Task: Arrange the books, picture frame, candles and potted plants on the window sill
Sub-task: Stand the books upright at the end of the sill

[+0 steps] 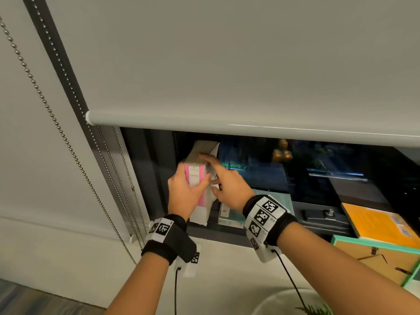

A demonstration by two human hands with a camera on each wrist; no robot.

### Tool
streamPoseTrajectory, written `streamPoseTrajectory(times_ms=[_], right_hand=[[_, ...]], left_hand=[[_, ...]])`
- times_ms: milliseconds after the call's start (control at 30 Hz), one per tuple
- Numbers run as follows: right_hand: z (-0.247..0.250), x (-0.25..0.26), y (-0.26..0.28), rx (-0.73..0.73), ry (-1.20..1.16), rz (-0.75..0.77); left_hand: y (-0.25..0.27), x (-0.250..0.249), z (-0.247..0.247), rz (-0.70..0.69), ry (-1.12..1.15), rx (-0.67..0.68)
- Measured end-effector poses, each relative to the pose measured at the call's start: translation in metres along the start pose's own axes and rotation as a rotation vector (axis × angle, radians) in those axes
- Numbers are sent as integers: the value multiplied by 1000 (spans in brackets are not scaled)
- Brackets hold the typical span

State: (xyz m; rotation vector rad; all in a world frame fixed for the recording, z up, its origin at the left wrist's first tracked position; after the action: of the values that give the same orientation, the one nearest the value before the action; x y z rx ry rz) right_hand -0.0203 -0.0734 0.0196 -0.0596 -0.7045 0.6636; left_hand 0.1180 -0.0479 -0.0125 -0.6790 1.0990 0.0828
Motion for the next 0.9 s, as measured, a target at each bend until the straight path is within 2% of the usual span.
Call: streamPoseTrajectory(times_ms=[133, 233, 633, 900], right_hand=[[-1, -7, -4, -16, 103, -2], [0, -8, -3, -3, 101, -3], [-4, -4, -14, 56, 75, 10], [-13, 7, -22, 92, 99, 33]], left_hand=[[20, 26, 2, 91, -118, 161], [43, 47, -1, 187, -193, 217], [48, 65, -9, 242, -245, 102], [40, 73, 8, 272, -256, 105]])
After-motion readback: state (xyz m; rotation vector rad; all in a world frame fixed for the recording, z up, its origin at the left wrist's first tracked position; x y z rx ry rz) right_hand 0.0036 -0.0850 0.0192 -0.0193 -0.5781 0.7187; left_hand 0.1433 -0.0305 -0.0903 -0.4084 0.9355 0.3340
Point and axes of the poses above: each hand's wrist, its own y-axis away from the middle knuckle, its own z-axis out of the back of the hand, x = y × z, the point moved 1 cm from there along -y, towards the middle knuckle, and after that the axes turned 2 degrees about y, right-handed, at the moved point
